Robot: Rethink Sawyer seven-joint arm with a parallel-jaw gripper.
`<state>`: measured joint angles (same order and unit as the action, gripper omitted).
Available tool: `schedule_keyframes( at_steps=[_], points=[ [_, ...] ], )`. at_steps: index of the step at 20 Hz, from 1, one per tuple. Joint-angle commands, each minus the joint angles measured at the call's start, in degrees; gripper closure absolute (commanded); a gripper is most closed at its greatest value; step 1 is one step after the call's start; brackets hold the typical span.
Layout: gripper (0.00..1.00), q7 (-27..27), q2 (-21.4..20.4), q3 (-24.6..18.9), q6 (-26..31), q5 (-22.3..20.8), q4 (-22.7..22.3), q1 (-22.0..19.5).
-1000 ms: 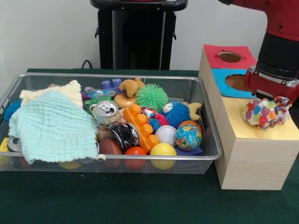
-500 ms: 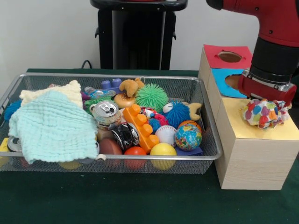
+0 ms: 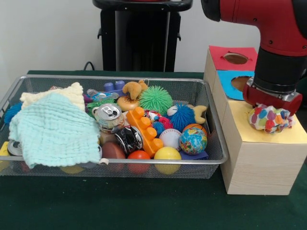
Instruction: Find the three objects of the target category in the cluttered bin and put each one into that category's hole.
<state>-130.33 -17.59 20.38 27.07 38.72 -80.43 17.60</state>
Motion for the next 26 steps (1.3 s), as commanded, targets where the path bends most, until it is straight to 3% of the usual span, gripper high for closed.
schedule_keyframes(
  at_steps=[1,7,14,20,26],
  points=[
    [1.00,-4.78,2.09,-9.98,-0.21,-1.90,-7.74,-2.23],
    [1.00,-3.60,-1.69,-9.12,2.33,-3.43,-10.00,-2.54],
    [1.00,-7.32,-6.05,-4.43,6.65,-4.32,-12.16,0.60],
    [1.00,-8.24,-8.55,-3.29,6.43,-4.53,-13.81,1.94],
    [1.00,-8.96,-8.35,-3.18,6.11,-4.36,-13.74,2.50]
  ],
)
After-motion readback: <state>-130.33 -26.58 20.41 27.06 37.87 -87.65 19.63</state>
